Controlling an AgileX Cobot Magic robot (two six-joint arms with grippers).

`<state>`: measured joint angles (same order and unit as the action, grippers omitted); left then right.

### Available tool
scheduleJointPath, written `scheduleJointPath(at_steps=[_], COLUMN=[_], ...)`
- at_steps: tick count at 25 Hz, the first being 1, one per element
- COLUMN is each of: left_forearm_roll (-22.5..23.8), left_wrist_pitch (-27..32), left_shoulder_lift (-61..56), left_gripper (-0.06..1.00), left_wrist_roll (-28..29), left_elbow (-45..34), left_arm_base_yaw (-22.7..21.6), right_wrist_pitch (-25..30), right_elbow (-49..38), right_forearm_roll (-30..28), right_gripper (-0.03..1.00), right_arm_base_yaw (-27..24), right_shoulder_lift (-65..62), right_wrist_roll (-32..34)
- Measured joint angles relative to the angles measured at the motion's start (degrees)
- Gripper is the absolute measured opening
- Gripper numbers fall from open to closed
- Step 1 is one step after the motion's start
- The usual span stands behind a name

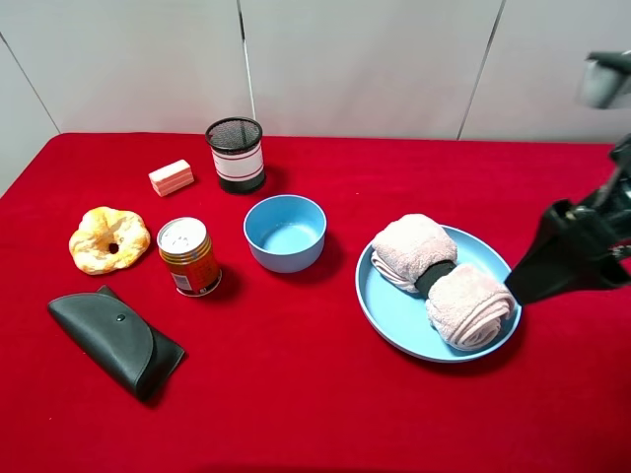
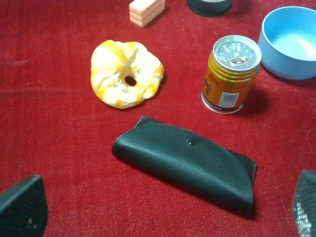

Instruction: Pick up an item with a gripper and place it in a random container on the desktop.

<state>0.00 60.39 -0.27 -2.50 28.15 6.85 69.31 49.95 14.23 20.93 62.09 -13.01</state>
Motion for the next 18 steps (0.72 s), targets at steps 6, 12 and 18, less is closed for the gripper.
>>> scheduleJointPath(at_steps=[6,12,18], left_forearm_roll=[0.00,0.00,0.00], left_wrist_pitch=[0.00,0.00,0.00], left_shoulder_lift=[0.00,0.00,0.00], left_gripper=[1.00,1.00,1.00], left_wrist_roll=[0.00,0.00,0.00], left_elbow=[0.00,0.00,0.00], left_arm_base_yaw=[0.00,0.00,0.00], right_wrist_pitch=[0.36,0.49,0.61], right_elbow=[0.00,0.00,-0.91], right_forearm_roll=[-0.07,-0.65,-2.49], right_gripper=[0.69,0.69,0.69], right_arm_base_yaw=[0.00,0.00,-0.06], right_shoulder_lift=[-8.17,-19.05,-31.50], right_wrist_roll=[0.60,3.06,5.54])
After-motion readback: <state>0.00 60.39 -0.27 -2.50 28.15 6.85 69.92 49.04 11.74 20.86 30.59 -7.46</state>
